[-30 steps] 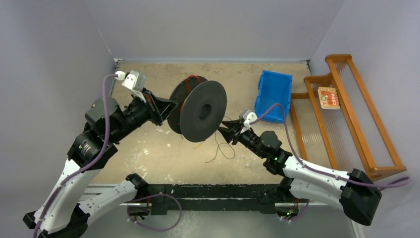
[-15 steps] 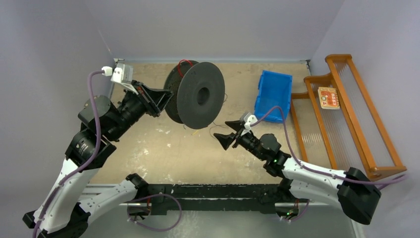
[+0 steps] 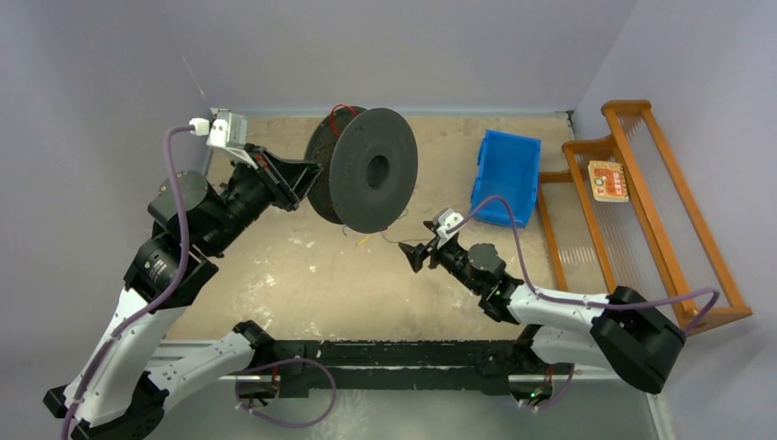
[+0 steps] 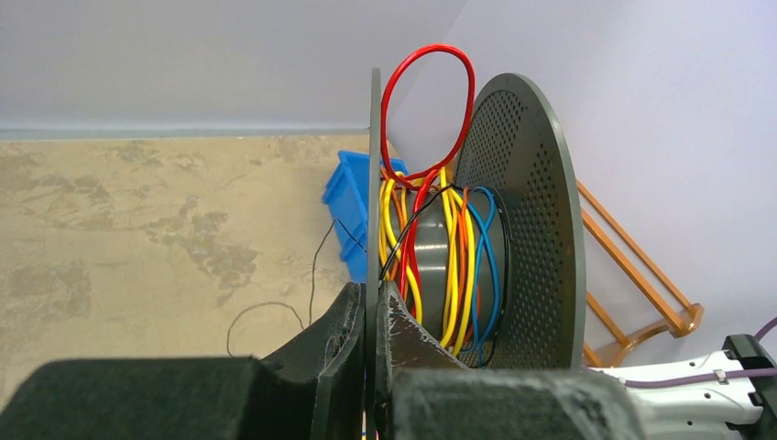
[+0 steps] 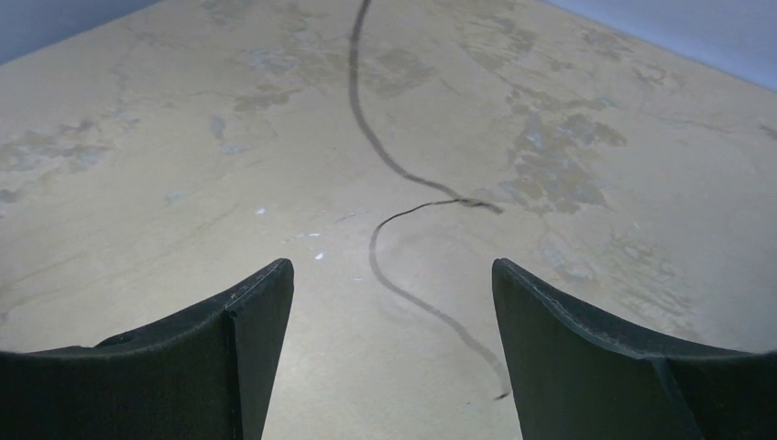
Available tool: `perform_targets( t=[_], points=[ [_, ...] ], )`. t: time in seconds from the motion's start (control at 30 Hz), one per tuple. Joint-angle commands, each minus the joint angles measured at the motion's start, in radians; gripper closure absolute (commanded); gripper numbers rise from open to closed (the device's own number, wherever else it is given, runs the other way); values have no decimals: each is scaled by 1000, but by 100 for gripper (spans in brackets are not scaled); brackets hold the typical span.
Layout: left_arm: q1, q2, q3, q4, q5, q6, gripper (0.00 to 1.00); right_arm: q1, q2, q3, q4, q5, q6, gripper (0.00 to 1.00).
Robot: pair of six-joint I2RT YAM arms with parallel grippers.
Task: Wrap the cables
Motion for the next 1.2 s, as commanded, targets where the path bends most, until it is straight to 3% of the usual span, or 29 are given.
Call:
perform_targets(
  t=[0.0, 0.37, 0.6, 0.9, 1.1, 1.17],
  points=[
    [-3, -15, 74, 136, -9, -44, 100, -24, 47, 62, 126, 45, -86, 19],
    [-3, -8, 95, 116, 9, -49, 100, -37, 255, 155, 224, -164, -98, 18],
    [-3, -13, 115, 99, 18, -54, 100, -54, 355, 161, 288, -167, -69, 30],
    [-2, -8, 136, 102, 27, -69, 100, -88, 436, 199, 323, -225, -38, 62],
    [-3, -8, 145, 91, -15, -77, 100, -93, 450, 194, 330, -244, -23, 99],
    [-3, -11, 144, 87, -51, -85, 100, -93, 456, 190, 320, -266, -21, 100]
  ],
)
